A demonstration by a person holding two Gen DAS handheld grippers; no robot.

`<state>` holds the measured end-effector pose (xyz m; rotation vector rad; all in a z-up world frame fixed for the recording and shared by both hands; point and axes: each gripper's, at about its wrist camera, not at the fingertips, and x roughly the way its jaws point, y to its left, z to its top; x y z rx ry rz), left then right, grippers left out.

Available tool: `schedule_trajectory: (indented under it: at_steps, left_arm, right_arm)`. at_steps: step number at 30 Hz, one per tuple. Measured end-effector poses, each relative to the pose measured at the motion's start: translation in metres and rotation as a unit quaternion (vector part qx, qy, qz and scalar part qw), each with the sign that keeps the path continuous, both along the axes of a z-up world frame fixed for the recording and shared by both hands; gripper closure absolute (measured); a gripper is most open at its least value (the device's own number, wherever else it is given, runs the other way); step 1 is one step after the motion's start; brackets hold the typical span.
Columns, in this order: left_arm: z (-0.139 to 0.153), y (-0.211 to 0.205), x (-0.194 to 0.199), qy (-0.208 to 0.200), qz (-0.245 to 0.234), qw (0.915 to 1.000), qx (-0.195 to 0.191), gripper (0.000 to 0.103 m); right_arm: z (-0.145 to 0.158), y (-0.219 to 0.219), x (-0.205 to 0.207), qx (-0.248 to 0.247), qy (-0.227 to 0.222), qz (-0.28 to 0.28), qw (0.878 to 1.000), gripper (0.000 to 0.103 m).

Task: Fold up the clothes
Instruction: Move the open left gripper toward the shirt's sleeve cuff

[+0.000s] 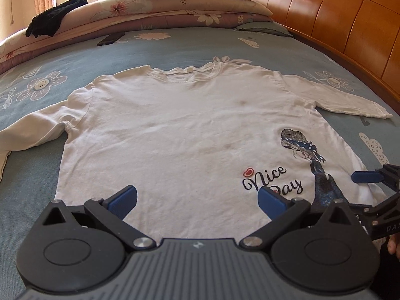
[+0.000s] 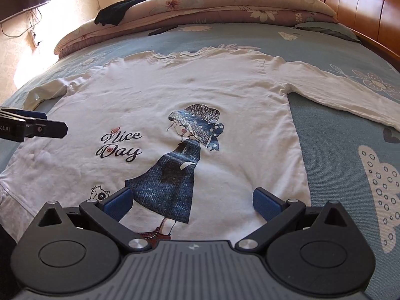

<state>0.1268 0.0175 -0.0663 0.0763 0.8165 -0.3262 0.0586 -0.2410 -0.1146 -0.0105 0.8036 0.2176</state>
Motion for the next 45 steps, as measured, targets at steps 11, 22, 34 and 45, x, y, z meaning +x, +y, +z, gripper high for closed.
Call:
schedule_trajectory:
  at_steps: [11,22,34,45]
  left_arm:
    - [0.025,0.029,-0.022,-0.035,0.050,0.9981,-0.010,0.001]
    - [0.025,0.017,-0.025,-0.012,0.041,0.9991,-0.010,0.001]
    - [0.040,0.017,-0.045,-0.027,0.048,0.9984,0.011,0.001]
    - [0.056,0.015,-0.068,-0.040,0.052,0.9976,0.023,0.001]
  right_arm:
    - [0.009,0.010,-0.001,-0.028,-0.039,-0.006,0.999,0.000]
    - [0.009,0.030,0.030,-0.047,0.056,-0.009,0.997,0.000]
    - [0.022,0.064,0.025,-0.037,0.071,0.025,0.996,0.000]
    - [0.010,0.071,0.006,-0.062,0.052,0.029,0.996,0.000]
